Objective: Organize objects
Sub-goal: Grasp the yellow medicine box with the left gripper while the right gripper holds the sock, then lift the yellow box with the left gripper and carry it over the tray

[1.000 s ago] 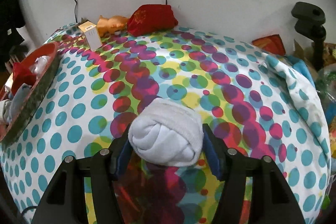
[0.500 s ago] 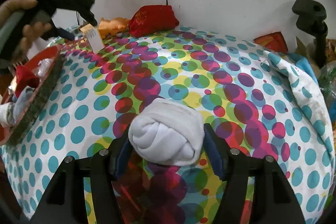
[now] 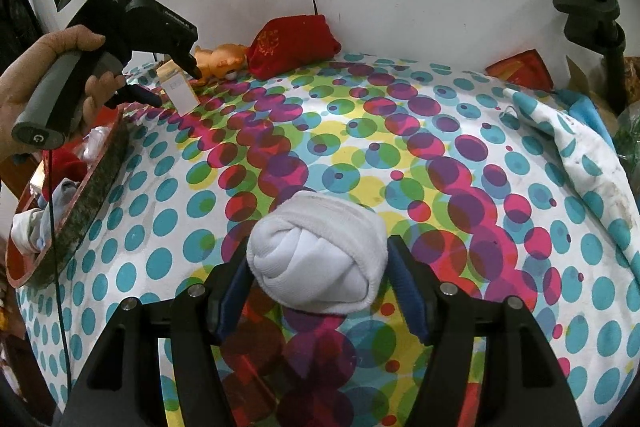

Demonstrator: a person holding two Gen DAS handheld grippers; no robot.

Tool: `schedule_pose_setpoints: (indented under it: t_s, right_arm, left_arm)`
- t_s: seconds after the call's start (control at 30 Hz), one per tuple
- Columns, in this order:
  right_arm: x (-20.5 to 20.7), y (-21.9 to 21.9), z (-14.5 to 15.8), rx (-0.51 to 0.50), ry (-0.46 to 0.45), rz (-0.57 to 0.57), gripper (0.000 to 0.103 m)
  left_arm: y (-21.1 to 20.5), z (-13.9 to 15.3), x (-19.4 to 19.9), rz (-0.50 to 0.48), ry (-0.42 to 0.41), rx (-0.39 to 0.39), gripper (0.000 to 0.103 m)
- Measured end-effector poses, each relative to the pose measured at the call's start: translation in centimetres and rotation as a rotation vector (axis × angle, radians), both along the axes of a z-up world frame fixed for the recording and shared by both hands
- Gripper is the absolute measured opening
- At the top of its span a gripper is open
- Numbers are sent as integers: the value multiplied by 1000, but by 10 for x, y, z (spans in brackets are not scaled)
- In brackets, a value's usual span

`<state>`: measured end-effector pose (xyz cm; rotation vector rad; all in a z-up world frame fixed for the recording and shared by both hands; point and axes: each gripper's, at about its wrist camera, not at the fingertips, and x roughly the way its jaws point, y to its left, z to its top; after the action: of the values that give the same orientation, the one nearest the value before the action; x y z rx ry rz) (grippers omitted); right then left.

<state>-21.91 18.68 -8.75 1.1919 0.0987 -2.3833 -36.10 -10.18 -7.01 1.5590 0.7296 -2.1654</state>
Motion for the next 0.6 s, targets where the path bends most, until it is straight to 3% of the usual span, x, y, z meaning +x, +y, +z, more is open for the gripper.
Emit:
schedule_pose_setpoints:
  t_s: [0.1, 0.3, 0.6]
  right_arm:
    - [0, -1, -1, 2, 1, 0, 64]
    - [1, -2, -2, 9, 3, 1, 64]
    - [2, -2, -2, 55, 20, -6, 60]
  left_arm:
    - [1, -2, -1, -25, -9, -44, 65]
    - [13, -3, -2, -129, -2, -114, 31]
    - [23, 2, 11, -204, 27, -162, 30]
